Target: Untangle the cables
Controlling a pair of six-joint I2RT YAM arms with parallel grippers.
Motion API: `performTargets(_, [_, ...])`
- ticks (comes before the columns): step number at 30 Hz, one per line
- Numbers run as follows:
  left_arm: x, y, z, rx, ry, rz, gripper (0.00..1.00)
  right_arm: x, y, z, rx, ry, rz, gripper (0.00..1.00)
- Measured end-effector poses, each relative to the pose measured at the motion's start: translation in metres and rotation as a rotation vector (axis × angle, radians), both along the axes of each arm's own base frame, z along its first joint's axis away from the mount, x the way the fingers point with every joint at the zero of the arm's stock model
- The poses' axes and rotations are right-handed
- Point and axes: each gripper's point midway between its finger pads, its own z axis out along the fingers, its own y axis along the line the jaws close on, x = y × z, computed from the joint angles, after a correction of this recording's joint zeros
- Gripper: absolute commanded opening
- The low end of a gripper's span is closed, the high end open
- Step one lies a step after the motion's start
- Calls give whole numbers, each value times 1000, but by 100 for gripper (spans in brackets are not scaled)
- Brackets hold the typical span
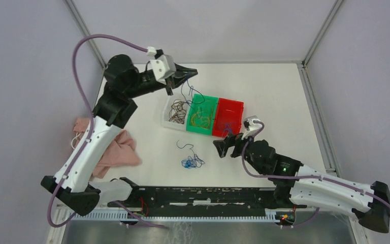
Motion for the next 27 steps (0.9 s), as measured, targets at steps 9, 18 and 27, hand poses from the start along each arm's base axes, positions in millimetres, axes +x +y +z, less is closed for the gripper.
performTargets(9, [19, -64, -90, 131, 200, -93, 3, 29, -102, 9, -161, 65, -532, 99])
performTargets(18, [64, -123, -185, 261, 366, -107, 3, 34, -162, 26, -135, 36, -790, 99])
performTargets(27, [110, -147, -250, 384, 397, -50, 4, 36, -175, 26, -122, 36, -838, 99])
